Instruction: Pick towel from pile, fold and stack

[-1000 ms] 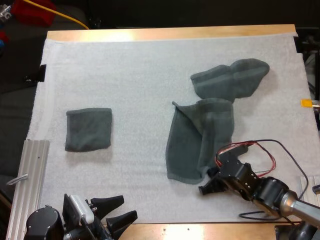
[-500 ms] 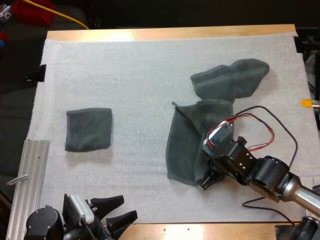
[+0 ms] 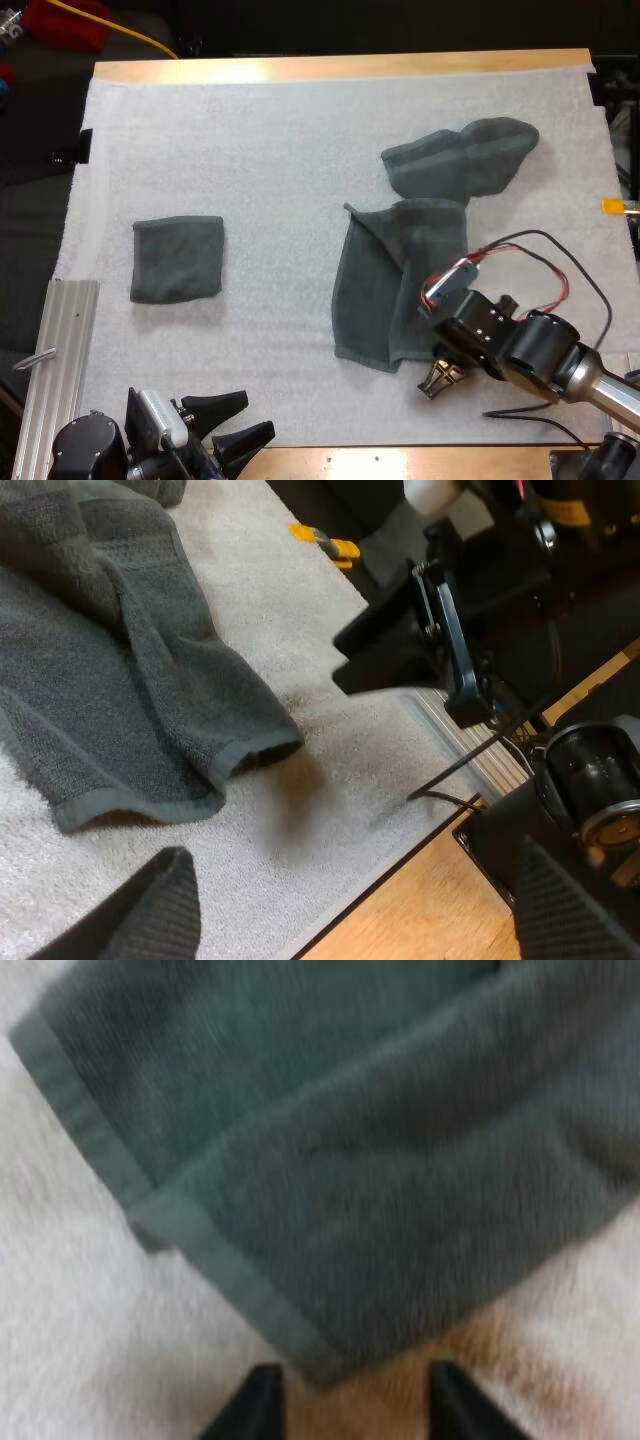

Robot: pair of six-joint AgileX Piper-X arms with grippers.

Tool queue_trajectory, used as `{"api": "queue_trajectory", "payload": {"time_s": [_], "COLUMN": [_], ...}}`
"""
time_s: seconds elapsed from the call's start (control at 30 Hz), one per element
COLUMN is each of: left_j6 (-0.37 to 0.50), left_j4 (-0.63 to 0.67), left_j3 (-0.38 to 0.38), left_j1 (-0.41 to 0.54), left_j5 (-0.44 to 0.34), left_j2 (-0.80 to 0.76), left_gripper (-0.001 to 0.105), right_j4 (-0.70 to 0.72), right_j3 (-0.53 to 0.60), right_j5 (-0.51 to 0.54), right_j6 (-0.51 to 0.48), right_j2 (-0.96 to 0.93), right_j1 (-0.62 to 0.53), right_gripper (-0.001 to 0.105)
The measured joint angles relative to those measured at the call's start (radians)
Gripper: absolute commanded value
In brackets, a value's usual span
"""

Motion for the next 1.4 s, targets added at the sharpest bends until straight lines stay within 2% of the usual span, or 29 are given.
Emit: {"api": "queue_trajectory", "payload": {"time_s": [0.1,0.33,0.53,0.7,1.03,1.3,1.4], "left_j6": [0.000,0.000,0.000,0.000,0.000,0.000,0.000], "left_j4": [0.000,0.000,0.000,0.000,0.000,0.000,0.000], "left_j3": [0.000,0.000,0.000,0.000,0.000,0.000,0.000], "left_j1": [0.000,0.000,0.000,0.000,0.000,0.000,0.000], "left_j5": [0.000,0.000,0.000,0.000,0.000,0.000,0.000], "left_j2": [0.000,0.000,0.000,0.000,0.000,0.000,0.000], "left_gripper": [0.064,0.064,0.064,0.064,0.064,0.064,0.064], "right_j4": [0.035,0.055,0.055,0.030,-0.132,-0.362,-0.418], "right_j3": [0.000,0.000,0.000,0.081,0.304,0.426,0.447], "right_j5": [0.000,-0.017,0.014,0.023,0.023,0.026,0.059], "right_j6": [0.051,0.161,0.243,0.345,0.506,0.580,0.590], "right_j2": [0.000,0.000,0.000,-0.031,-0.192,-0.198,-0.198], "right_j1": [0.000,0.010,0.090,0.130,0.130,0.130,0.130], "right_gripper": [0.053,0.053,0.053,0.053,0.053,0.053,0.053]}}
